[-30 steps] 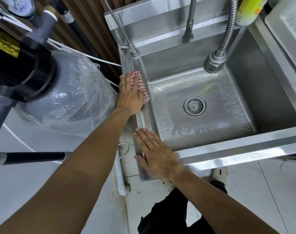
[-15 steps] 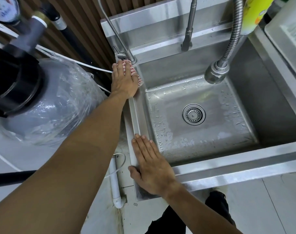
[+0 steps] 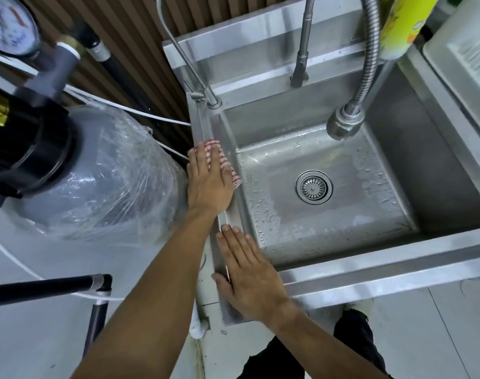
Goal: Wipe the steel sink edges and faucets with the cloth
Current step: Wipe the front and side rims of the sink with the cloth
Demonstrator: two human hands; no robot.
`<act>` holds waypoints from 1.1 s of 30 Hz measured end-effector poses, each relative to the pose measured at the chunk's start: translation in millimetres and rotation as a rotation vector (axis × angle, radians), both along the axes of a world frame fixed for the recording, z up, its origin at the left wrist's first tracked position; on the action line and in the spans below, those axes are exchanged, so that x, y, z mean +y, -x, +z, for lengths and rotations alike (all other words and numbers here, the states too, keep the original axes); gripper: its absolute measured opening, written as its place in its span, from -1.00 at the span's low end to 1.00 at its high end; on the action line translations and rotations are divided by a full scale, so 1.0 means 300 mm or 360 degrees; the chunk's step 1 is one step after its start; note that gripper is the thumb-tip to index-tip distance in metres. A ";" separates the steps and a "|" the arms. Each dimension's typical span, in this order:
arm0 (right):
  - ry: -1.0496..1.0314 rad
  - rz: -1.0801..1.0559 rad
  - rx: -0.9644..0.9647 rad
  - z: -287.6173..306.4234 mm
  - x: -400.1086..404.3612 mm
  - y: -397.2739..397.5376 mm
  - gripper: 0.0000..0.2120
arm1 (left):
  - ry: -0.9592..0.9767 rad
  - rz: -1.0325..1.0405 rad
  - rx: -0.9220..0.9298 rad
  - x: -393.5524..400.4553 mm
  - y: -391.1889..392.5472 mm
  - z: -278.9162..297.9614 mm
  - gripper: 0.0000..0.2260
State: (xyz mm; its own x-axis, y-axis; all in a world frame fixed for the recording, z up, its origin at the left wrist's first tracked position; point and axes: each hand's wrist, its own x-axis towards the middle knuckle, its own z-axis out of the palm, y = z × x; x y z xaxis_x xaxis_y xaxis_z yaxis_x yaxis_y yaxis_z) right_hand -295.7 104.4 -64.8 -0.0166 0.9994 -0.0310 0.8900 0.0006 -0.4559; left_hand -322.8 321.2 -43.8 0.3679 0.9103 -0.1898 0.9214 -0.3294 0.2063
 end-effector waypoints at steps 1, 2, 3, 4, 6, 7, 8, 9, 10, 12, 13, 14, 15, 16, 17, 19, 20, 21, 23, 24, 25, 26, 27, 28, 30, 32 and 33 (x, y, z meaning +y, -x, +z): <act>0.0012 0.0023 -0.0009 0.002 -0.010 -0.006 -0.32 | -0.0010 0.0002 0.0014 0.017 -0.003 -0.001 -0.42; 0.0022 0.0047 -0.0021 0.002 -0.017 -0.012 -0.33 | -0.0022 -0.0012 0.0030 0.049 -0.010 -0.005 -0.43; 0.0030 0.0067 -0.0027 0.002 -0.020 -0.017 -0.33 | -0.0017 -0.0028 0.0041 0.090 -0.020 -0.004 -0.43; 0.0037 0.0084 -0.0026 0.002 -0.020 -0.021 -0.32 | 0.0002 -0.0040 0.0048 0.134 -0.034 -0.002 -0.43; 0.0055 0.0089 -0.0011 -0.002 -0.015 -0.022 -0.32 | 0.0014 -0.0034 0.0055 0.219 -0.066 0.001 -0.44; 0.0057 0.0082 -0.0003 -0.002 -0.012 -0.023 -0.32 | 0.0008 -0.0019 0.0067 0.254 -0.083 0.000 -0.44; 0.0057 0.0075 0.0011 0.000 -0.011 -0.024 -0.33 | -0.0005 -0.0002 0.0088 0.278 -0.096 0.001 -0.44; 0.0055 0.0073 0.0024 0.000 -0.012 -0.025 -0.33 | -0.0020 0.0000 0.0111 0.291 -0.103 0.000 -0.44; 0.0052 0.0084 0.0025 -0.002 -0.014 -0.027 -0.33 | -0.0034 -0.0021 0.0135 0.291 -0.104 0.001 -0.44; 0.0057 0.0111 0.0025 -0.003 -0.023 -0.031 -0.33 | -0.0066 -0.0119 0.0155 0.245 -0.082 0.000 -0.44; 0.0052 0.0108 0.0027 -0.004 -0.022 -0.033 -0.33 | -0.0089 -0.0180 0.0142 0.208 -0.062 -0.003 -0.44; 0.0042 0.0099 0.0027 -0.003 -0.021 -0.033 -0.33 | -0.0099 -0.0236 0.0131 0.165 -0.037 -0.001 -0.44; 0.0036 0.0095 0.0020 -0.007 -0.019 -0.036 -0.33 | -0.0100 -0.0291 0.0126 0.120 -0.013 -0.002 -0.43; 0.0024 0.0100 0.0005 -0.006 -0.021 -0.037 -0.34 | -0.0098 -0.0346 0.0136 0.074 0.013 0.004 -0.42; 0.0005 0.0109 -0.0018 -0.005 -0.031 -0.041 -0.34 | -0.0089 -0.0408 0.0149 0.029 0.036 0.008 -0.42; -0.0043 0.0133 -0.0079 -0.005 -0.066 -0.057 -0.36 | -0.0051 -0.0538 0.0185 -0.054 0.077 0.017 -0.42; -0.0073 0.0149 -0.0110 -0.004 -0.088 -0.069 -0.37 | -0.0039 -0.0609 0.0214 -0.086 0.096 0.023 -0.42; -0.0097 0.0168 -0.0134 -0.002 -0.108 -0.080 -0.38 | -0.0036 -0.0672 0.0240 -0.108 0.112 0.029 -0.43; -0.0117 0.0192 -0.0153 -0.001 -0.131 -0.091 -0.38 | -0.0025 -0.0746 0.0263 -0.119 0.129 0.037 -0.44; -0.0111 0.0190 -0.0162 -0.002 -0.133 -0.090 -0.38 | -0.0014 -0.0747 0.0255 -0.105 0.126 0.039 -0.45; -0.0099 0.0184 -0.0172 -0.002 -0.129 -0.086 -0.37 | -0.0010 -0.0731 0.0249 -0.078 0.115 0.042 -0.45; -0.0083 0.0183 -0.0182 -0.002 -0.123 -0.083 -0.36 | -0.0009 -0.0700 0.0254 -0.041 0.098 0.044 -0.46; -0.0066 0.0191 -0.0188 -0.002 -0.119 -0.081 -0.35 | -0.0011 -0.0659 0.0265 0.003 0.076 0.046 -0.46; -0.0049 0.0206 -0.0186 -0.001 -0.117 -0.080 -0.34 | -0.0018 -0.0619 0.0277 0.048 0.051 0.046 -0.46; -0.0003 0.0240 -0.0177 0.000 -0.116 -0.086 -0.34 | -0.0021 -0.0550 0.0320 0.130 0.002 0.045 -0.45; 0.0041 0.0254 -0.0176 0.002 -0.114 -0.088 -0.33 | -0.0035 -0.0498 0.0364 0.172 -0.034 0.046 -0.45; 0.0050 0.0250 -0.0178 0.003 -0.113 -0.086 -0.33 | -0.0042 -0.0493 0.0368 0.171 -0.042 0.049 -0.45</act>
State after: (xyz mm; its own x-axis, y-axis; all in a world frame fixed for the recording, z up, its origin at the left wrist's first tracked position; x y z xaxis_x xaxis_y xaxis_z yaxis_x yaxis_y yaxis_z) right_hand -270.0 70.5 -63.8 -0.1672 0.9832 -0.0727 0.9252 0.1310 -0.3561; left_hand -310.0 372.6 -29.1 0.5763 0.7685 -0.2780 0.7987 -0.6017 -0.0074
